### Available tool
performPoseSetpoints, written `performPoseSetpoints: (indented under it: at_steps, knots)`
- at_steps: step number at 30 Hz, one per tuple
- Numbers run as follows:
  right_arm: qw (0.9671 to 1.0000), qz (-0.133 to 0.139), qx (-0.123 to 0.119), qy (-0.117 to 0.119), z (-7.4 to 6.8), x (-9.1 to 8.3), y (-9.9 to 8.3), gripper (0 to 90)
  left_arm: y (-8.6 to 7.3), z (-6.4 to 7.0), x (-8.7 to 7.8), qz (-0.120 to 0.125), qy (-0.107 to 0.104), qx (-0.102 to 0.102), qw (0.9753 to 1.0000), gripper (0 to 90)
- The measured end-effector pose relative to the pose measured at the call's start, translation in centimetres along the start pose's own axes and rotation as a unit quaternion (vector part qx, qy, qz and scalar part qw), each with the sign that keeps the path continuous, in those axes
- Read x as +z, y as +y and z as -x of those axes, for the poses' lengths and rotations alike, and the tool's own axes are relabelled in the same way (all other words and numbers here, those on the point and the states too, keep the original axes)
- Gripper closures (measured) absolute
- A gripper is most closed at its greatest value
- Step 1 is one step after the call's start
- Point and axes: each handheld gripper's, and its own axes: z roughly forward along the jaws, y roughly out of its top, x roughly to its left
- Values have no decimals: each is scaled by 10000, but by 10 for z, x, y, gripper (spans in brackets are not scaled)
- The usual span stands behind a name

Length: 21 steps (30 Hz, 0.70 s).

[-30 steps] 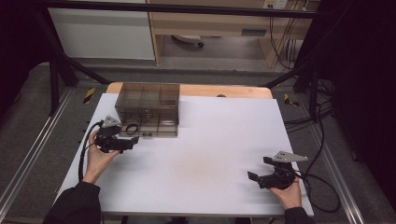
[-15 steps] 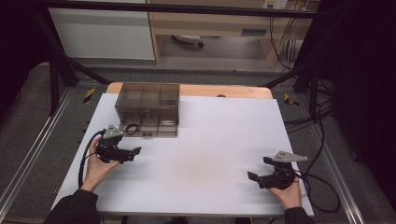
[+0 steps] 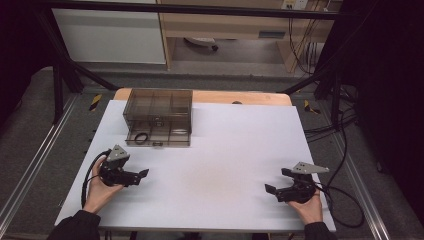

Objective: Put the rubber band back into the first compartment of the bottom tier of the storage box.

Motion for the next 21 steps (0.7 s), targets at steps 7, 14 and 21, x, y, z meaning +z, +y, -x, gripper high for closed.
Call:
performPoseSetpoints:
  at_steps: [7, 14, 21]
  knots:
    - [10000, 5, -1, 17, 0, 0, 0, 8, -12, 0, -5, -15, -55, 8, 10000, 64]
    - [10000, -15, 11, 35, -1, 1, 0, 8, -19, 0, -6, -21, -83, -20, 10000, 65]
    - [10000, -29, 1, 44, -1, 1, 0, 8, -20, 1, -6, 7, -124, -20, 9999, 65]
